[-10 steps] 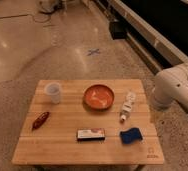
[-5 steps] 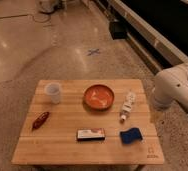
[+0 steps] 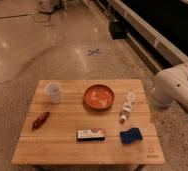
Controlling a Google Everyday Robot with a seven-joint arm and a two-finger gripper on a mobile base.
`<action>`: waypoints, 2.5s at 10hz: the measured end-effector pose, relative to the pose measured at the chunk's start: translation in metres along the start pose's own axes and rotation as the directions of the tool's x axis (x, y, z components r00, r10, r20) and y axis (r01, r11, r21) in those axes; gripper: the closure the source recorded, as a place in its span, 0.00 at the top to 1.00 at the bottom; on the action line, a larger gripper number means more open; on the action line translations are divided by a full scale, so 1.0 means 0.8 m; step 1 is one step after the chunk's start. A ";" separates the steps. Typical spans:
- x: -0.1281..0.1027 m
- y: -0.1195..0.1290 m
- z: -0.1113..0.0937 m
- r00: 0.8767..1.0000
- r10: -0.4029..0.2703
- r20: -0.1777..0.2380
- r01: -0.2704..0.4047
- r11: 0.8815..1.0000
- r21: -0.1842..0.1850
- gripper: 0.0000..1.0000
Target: Push the eraser across the table
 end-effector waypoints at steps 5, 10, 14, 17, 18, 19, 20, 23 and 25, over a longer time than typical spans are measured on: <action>0.000 0.000 0.000 1.000 0.000 0.000 0.000 1.000 0.000 0.65; -0.032 0.014 0.023 0.998 -0.053 0.027 0.053 0.998 -0.024 0.65; -0.074 0.033 0.074 0.992 -0.111 0.065 0.117 0.990 -0.083 0.60; -0.105 0.032 0.109 0.985 -0.145 0.095 0.156 0.982 -0.110 0.30; -0.114 0.032 0.118 0.982 -0.155 0.103 0.167 0.979 -0.118 0.21; -0.125 0.033 0.129 0.979 -0.167 0.116 0.182 0.975 -0.127 0.09; -0.134 0.034 0.137 0.976 -0.177 0.124 0.193 0.972 -0.133 0.02; -0.154 0.045 0.168 0.969 -0.201 0.145 0.223 0.963 -0.154 0.00; -0.164 0.050 0.185 0.964 -0.217 0.152 0.241 0.958 -0.155 0.00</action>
